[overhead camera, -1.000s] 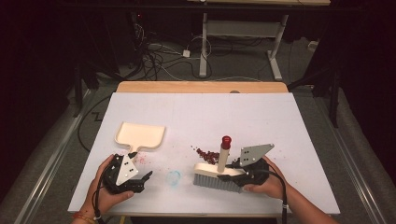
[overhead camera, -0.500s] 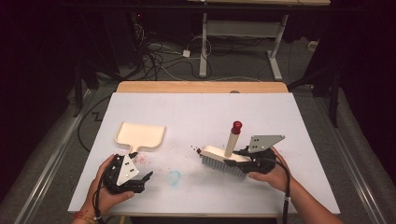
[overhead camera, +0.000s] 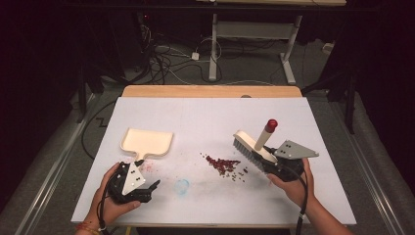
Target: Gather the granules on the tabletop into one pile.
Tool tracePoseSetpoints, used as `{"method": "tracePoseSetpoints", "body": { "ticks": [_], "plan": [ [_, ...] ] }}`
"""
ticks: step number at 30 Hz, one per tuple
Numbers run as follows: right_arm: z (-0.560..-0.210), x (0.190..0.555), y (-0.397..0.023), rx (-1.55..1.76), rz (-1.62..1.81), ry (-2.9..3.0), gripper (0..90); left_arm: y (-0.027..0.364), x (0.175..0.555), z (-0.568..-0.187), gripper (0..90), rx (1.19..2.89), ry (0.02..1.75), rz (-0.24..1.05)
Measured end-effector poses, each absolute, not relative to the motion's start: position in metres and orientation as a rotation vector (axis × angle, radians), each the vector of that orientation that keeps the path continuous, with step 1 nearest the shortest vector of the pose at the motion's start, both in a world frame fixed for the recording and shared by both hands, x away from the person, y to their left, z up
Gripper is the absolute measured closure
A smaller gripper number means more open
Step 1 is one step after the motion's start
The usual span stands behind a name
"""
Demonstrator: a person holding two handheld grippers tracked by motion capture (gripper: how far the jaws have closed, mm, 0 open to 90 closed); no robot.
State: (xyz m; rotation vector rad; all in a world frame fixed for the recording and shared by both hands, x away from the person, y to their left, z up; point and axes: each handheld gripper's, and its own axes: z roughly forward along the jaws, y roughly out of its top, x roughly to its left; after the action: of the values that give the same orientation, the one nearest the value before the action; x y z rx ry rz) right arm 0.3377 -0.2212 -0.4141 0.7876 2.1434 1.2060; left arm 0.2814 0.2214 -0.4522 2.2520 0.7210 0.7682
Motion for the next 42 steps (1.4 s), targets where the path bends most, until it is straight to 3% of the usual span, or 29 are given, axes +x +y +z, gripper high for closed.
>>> {"method": "tracePoseSetpoints", "body": {
  "ticks": [7,30,42],
  "plan": [
    [-0.434,0.345,-0.21,0.852,1.092,2.16,67.3,0.221,0.281,-0.453,18.5,2.257,0.717,0.767],
    [-0.438,0.335,-0.136,0.815,1.084,2.156,67.3,0.219,0.281,-0.453,18.5,2.268,0.705,0.765],
    [-0.42,0.329,-0.174,0.83,1.166,2.117,67.3,0.218,0.28,-0.453,18.5,2.271,0.702,0.76]
  ]
}}
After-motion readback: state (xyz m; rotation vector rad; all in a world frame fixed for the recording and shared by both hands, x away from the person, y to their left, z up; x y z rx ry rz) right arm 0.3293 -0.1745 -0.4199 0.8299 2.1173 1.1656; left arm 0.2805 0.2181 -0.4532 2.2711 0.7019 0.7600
